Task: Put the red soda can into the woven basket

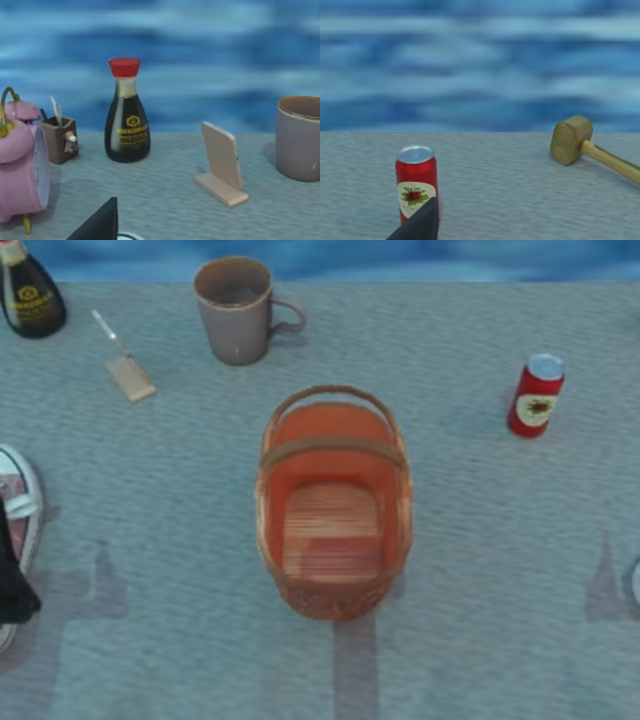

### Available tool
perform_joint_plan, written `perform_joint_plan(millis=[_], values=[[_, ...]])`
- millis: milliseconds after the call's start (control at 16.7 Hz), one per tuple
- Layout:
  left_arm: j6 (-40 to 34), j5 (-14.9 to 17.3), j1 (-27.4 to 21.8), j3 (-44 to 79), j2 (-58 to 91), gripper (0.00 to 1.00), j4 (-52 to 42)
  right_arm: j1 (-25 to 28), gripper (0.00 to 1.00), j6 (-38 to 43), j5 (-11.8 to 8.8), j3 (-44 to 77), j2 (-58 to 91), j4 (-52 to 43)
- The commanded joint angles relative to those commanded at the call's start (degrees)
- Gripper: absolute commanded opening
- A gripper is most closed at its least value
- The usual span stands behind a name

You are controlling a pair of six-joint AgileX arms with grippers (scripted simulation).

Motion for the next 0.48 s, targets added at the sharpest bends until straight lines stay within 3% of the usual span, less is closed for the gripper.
perform_joint_plan(millis=[240,480], values=[[0.0,0.0,0.0,0.0,0.0,1.0,0.0,0.2,1.0,-0.3,-0.1,1.6,1.6,-1.0],[0.0,0.0,0.0,0.0,0.0,1.0,0.0,0.8,1.0,-2.0,-0.4,11.2,11.8,-7.5]])
